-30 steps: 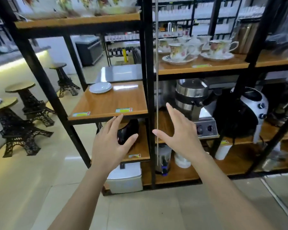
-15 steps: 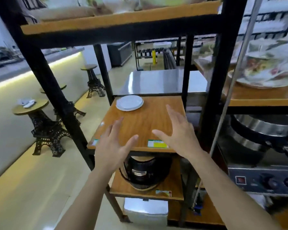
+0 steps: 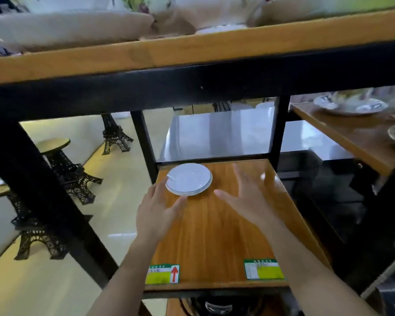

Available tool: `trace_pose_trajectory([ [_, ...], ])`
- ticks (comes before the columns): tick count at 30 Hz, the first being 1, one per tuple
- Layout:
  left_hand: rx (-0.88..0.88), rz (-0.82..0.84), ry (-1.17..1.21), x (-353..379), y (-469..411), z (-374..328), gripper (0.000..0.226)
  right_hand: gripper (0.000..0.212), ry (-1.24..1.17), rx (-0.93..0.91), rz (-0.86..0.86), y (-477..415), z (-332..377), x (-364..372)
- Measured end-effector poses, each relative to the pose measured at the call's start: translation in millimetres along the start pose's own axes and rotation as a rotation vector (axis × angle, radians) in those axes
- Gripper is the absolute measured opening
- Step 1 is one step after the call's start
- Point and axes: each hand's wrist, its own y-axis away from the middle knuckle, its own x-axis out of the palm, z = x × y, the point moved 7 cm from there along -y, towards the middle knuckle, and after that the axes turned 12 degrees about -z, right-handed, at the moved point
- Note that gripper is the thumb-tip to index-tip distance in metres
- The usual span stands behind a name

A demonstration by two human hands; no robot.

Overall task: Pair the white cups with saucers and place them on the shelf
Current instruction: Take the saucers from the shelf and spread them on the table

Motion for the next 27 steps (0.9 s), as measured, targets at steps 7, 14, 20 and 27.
trace_pose_trajectory([
  [7, -0.576, 0.214, 0.587, 49, -29, 43, 0.07, 0.09, -0.298, 0.283, 0.124, -35, -11, 54],
  [14, -1.003, 0.215, 1.165, 70, -40, 62, 0.077, 0.093, -0.891, 0.684, 0.195, -56, -19, 85],
  [20, -1.02, 0.219, 1.198, 82, -47, 60, 0.069, 0.093, -1.033, 0.717, 0.25, -67, -14, 94],
  [27, -1.002, 0.254, 0.872, 82, -50, 73, 0.068, 0.059, -0.916, 0.685, 0.16, -74, -21, 96],
])
